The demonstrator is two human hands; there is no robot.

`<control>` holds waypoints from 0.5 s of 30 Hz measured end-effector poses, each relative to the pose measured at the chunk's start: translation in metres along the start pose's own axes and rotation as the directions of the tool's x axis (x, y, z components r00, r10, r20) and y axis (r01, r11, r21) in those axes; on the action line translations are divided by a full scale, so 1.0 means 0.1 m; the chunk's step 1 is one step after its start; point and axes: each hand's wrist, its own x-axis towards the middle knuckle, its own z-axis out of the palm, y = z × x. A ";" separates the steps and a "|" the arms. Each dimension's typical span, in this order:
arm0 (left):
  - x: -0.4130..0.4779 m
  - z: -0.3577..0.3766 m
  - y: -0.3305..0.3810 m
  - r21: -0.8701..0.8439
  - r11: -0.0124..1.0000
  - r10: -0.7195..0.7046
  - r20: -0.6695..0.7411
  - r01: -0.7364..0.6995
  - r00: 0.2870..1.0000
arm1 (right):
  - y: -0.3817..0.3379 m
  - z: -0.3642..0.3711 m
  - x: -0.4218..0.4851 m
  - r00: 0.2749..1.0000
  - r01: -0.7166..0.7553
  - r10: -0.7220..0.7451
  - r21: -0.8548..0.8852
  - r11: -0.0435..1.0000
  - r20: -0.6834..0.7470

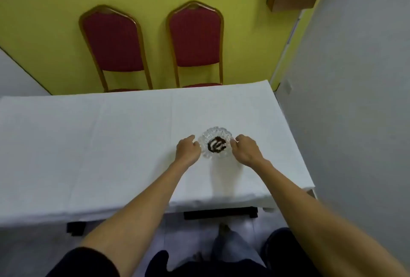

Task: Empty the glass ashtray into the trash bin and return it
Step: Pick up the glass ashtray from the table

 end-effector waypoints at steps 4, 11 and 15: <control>0.14 0.23 0.10 -0.078 0.996 -0.034 -0.027 0.032 0.999 | 0.05 0.13 0.10 0.997 -0.082 0.081 0.048 0.996 0.018; 0.33 0.54 0.12 -0.098 0.990 -0.124 -0.232 0.104 0.965 | 0.02 0.21 0.24 0.990 -0.143 0.143 0.068 0.987 -0.001; 0.36 0.58 0.10 -0.069 0.990 -0.133 -0.246 0.120 0.960 | -0.05 0.21 0.24 0.969 -0.247 0.244 0.116 0.962 0.039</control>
